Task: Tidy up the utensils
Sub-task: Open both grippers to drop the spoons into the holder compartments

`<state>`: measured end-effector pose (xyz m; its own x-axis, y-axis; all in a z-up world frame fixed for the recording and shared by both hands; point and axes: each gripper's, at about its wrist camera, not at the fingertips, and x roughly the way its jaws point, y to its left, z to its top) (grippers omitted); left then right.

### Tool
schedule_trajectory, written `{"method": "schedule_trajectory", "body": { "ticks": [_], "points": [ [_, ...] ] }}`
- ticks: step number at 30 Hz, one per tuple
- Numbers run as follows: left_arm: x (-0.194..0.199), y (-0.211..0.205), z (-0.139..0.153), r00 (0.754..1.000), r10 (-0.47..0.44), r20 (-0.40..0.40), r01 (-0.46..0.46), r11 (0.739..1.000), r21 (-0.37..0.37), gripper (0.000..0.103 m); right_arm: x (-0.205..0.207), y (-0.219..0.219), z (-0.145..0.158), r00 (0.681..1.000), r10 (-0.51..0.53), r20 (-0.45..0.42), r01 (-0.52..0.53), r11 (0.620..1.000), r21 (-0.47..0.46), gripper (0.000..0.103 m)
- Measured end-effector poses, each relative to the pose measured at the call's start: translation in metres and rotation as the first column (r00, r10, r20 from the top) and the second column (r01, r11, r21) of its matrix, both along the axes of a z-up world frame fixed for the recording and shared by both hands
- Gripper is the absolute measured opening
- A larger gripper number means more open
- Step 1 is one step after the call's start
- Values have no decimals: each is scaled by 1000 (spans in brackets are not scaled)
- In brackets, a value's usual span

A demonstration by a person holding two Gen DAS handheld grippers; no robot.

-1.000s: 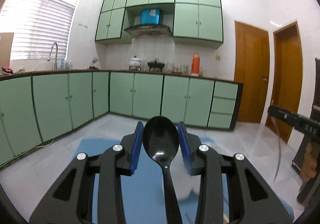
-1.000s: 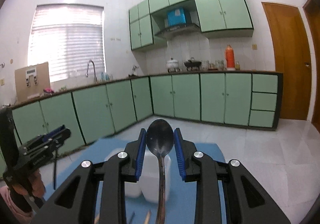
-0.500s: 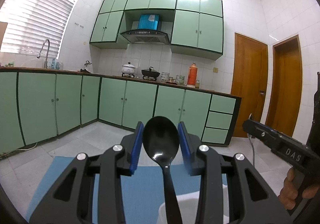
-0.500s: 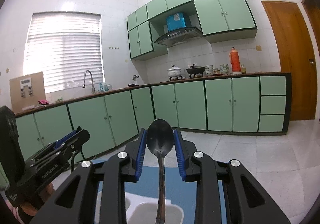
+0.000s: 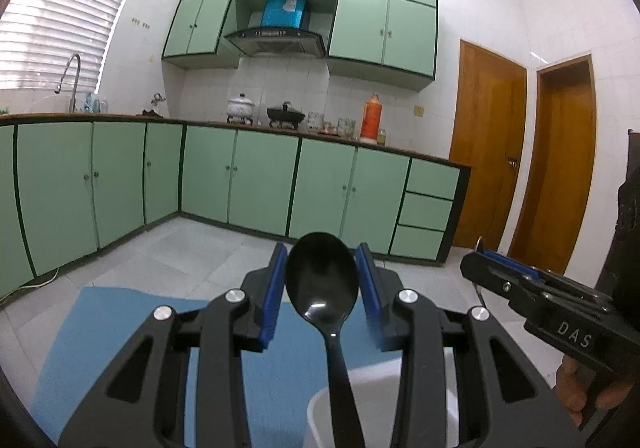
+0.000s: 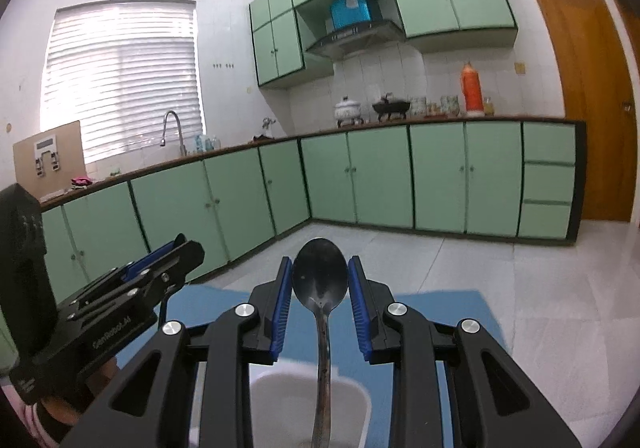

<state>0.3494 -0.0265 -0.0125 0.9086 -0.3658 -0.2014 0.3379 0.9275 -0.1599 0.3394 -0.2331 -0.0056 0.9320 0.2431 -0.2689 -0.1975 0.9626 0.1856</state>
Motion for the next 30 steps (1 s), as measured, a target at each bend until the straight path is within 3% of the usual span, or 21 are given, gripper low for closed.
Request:
{"method": "schedule_trajectory", "body": {
  "ticks": [8, 13, 17, 22, 26, 30],
  "points": [
    [-10, 6, -9, 998, -7, -61, 8, 1000, 20, 36, -9, 6, -18, 997, 37, -64, -38, 999, -10, 29],
    [-22, 11, -7, 998, -1, -70, 2, 1000, 15, 46, -15, 6, -21, 996, 45, -79, -46, 999, -10, 31],
    [-34, 16, -3, 998, 2, -69, -1, 1000, 11, 52, -28, 4, -16, 997, 35, -64, -35, 999, -7, 49],
    [-57, 22, 7, 997, 10, -79, -10, 1000, 4, 62, -48, -4, -5, 999, 23, -40, -23, 1000, 3, 50],
    [-80, 32, 11, 995, 24, -100, -24, 1000, 10, 76, -69, -10, 1, 999, 12, -31, -12, 1000, 8, 55],
    [-108, 44, 8, 988, 41, -151, -39, 999, 22, 85, -98, -16, -4, 999, -1, -43, 1, 1000, -8, 58]
  ]
}}
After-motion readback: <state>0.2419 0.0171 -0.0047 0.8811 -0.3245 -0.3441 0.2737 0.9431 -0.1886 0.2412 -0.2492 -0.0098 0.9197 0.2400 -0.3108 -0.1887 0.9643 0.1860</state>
